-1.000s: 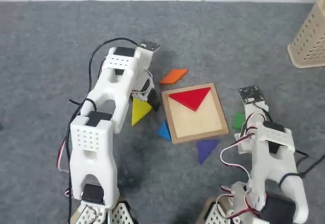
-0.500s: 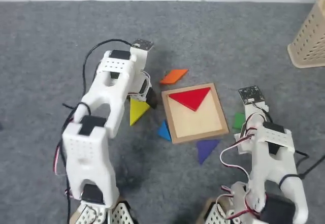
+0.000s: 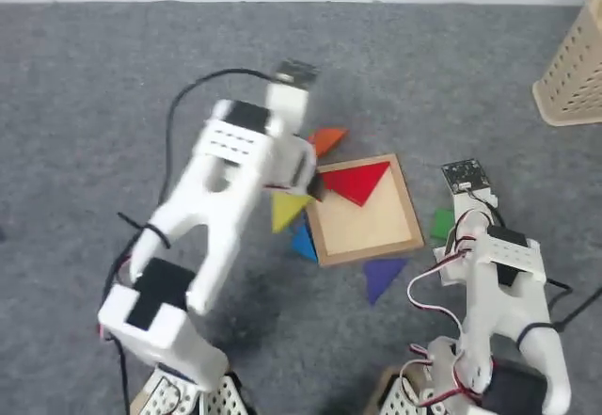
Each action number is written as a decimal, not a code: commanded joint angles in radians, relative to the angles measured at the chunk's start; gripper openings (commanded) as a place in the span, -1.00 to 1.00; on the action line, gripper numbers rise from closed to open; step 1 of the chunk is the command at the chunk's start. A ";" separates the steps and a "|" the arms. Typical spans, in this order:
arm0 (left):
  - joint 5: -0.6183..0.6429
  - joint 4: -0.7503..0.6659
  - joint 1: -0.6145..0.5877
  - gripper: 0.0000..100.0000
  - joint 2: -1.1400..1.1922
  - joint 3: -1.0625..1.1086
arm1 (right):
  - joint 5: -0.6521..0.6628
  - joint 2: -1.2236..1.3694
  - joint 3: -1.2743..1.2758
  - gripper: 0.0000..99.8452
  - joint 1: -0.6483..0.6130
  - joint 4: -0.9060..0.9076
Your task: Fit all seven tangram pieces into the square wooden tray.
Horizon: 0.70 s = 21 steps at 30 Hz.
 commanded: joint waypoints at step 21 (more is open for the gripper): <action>0.350 0.046 0.147 -0.43 0.331 -0.280 | 0.012 -0.022 0.002 -0.99 0.010 -0.015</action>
